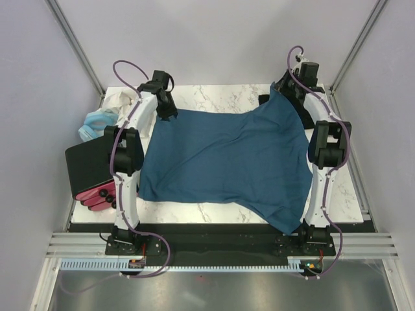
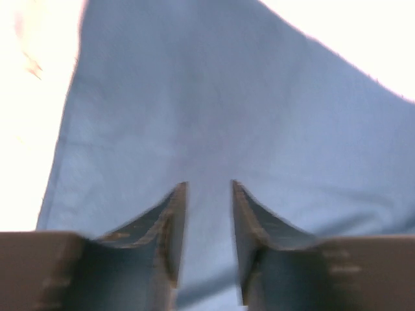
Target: Fold and stack the t-shirts
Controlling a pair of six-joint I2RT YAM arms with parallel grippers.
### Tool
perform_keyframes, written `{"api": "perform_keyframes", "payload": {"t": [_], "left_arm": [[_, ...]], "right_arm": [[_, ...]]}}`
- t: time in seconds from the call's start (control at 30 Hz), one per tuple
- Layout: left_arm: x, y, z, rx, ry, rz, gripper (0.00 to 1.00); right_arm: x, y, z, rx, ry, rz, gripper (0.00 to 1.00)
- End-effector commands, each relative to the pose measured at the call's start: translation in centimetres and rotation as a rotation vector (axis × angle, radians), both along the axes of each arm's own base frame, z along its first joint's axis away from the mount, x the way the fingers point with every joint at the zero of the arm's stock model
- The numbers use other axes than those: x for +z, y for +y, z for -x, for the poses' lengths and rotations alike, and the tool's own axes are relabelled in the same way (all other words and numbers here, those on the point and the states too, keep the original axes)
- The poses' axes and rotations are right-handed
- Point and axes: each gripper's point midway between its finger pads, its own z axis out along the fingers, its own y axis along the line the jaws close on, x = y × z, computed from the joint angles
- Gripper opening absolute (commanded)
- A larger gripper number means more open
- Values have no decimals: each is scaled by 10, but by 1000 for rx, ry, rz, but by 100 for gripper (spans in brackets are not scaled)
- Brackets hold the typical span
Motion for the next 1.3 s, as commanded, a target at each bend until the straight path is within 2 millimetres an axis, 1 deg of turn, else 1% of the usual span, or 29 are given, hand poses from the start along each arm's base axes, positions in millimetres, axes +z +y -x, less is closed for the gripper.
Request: {"api": "perform_keyframes", "payload": {"t": [0.0,0.03,0.07,0.1,0.13,0.17,0.2,0.23,0.27,0.3,0.33,0.37,0.4,0.43,0.47,0.5,0.53,0.57,0.6,0.63,0.7,0.73,0.9,0.93,1.1,1.27], "left_arm": [[3,24,-31,94,-44,-37,47],[1,30,-35,106,-43,-41,48],[2,30,-39,107,-50,-39,48],[11,31,-47,112,-82,-34,47],[3,36,-52,123,-77,-38,47],[4,37,-56,124,-83,-34,46],[13,37,-66,119,-116,-23,46],[4,38,-69,117,-106,-15,45],[3,39,-73,116,-112,-8,45],[8,40,-79,120,-130,2,45],[7,40,-81,121,-134,11,45],[0,43,-83,127,-126,13,45],[-1,44,-85,132,-129,16,46],[-5,47,-87,139,-125,19,46],[-9,48,-87,143,-121,19,45],[-11,49,-89,148,-124,20,46],[-12,54,-91,161,-126,15,46],[-13,56,-92,166,-130,14,45],[-15,57,-95,169,-133,16,46],[-16,59,-97,172,-138,17,45],[-20,62,-101,179,-143,22,45],[-22,65,-104,187,-147,27,45],[-24,71,-114,198,-176,27,45],[-25,71,-116,197,-179,29,45],[-23,71,-119,195,-195,34,44],[-25,62,-124,179,-206,80,45]], "right_arm": [[70,8,11,30,-123,-31,0],[68,9,16,32,-113,-34,0],[72,10,18,34,-116,-41,0],[85,11,23,39,-132,-48,0],[83,14,28,41,-123,-73,0],[87,16,32,45,-127,-88,0],[102,19,40,53,-149,-98,0],[94,24,47,64,-128,-112,0],[108,27,56,69,-145,-122,0],[110,31,62,76,-143,-126,0],[98,34,71,80,-117,-132,0],[97,37,77,83,-111,-135,0],[108,39,84,87,-127,-136,0],[99,40,91,88,-103,-144,0],[100,42,96,93,-99,-150,0],[107,44,102,98,-110,-151,0],[102,45,107,99,-93,-155,0],[102,46,111,103,-91,-156,0],[108,48,116,108,-97,-162,0],[106,50,120,112,-88,-165,0],[112,50,125,114,-94,-165,0],[110,52,128,118,-83,-170,0],[114,55,135,133,-81,-171,0],[111,55,136,132,-71,-172,0],[108,57,137,147,-62,-179,0],[106,59,137,159,-58,-182,0]]}}
